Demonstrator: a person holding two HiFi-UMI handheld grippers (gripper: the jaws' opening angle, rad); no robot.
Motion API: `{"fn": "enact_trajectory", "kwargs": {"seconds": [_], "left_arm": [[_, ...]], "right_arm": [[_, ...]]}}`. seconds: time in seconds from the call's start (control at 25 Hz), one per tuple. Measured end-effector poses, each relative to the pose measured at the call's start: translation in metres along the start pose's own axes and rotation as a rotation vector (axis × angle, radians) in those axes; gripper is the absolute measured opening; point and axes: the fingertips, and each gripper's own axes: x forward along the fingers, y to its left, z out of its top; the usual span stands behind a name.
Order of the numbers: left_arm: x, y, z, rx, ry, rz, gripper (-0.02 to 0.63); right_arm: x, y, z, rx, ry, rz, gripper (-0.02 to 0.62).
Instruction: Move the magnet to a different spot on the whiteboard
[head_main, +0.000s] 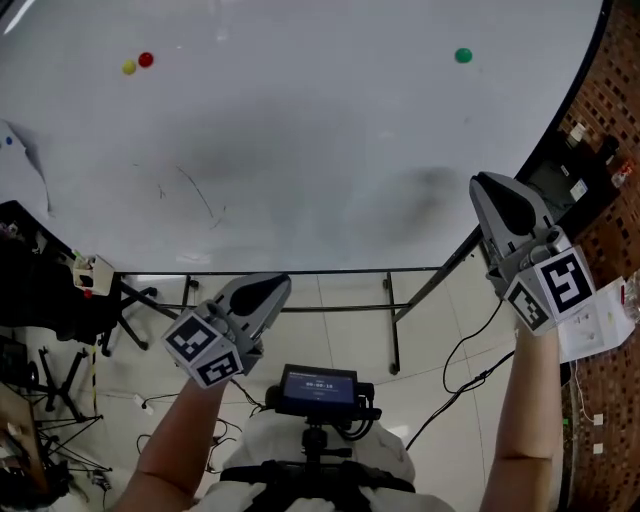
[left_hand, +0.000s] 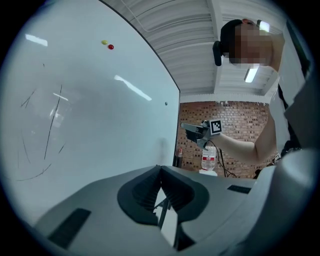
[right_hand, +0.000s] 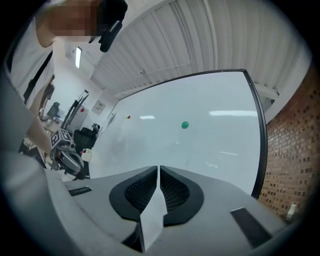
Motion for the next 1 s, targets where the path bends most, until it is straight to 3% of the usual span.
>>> {"fn": "enact_trajectory", "kwargs": {"seconds": [0.24,0.4,0.72,1.0], "left_arm": [[0.01,-0.019,-0.014,0.0,0.037,0.023,0.035],[0.009,-0.035,-0.025,-0.002,0.075,0.037,0.035],[-0.016,-0.035,-0.042,-0.026,0.097,0.151,0.035],[-0.077,-0.022,-0.057,-0.064,0.086,0.27,0.035]], "right_arm": [[-0.028,0.002,-0.026,0.129,-0.088,0.024,0.048],[-0.044,0.023,-0.047,0.264,-0.157,0.095,0.035],[-0.032,0.111,-0.113,0.502,-0.136,0.283,0.032],[-0.008,0.2,-0.127,0.644,-0.117,0.417,0.032]]}}
